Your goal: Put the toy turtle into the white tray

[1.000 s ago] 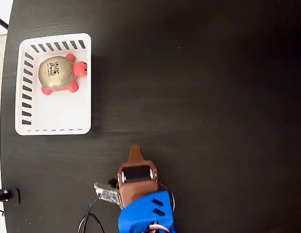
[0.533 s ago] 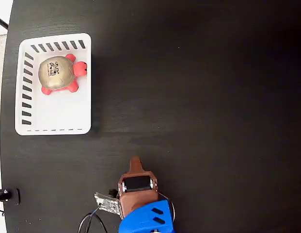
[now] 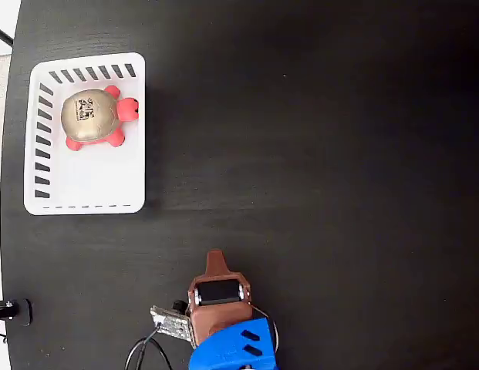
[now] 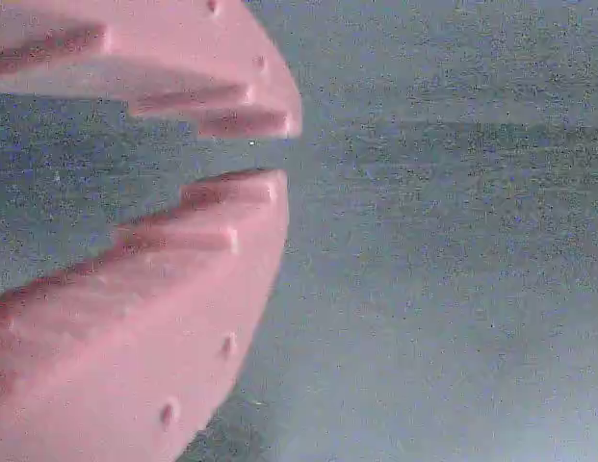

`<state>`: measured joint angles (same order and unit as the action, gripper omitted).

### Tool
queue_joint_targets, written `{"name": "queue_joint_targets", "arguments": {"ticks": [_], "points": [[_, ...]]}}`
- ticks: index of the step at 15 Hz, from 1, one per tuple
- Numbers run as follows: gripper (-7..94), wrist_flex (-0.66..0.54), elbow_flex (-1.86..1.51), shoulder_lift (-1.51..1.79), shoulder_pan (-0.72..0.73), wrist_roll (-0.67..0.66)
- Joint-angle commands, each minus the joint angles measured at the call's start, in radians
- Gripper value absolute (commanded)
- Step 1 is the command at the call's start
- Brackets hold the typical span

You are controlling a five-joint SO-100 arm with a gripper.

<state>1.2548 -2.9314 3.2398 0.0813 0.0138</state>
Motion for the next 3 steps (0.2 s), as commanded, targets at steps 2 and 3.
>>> {"name": "queue_joint_targets", "arguments": {"ticks": [2,3], "points": [[0,0.005,0.006,0.011,0.017,0.015],[0,0.005,0.006,0.011,0.017,0.015]]}}
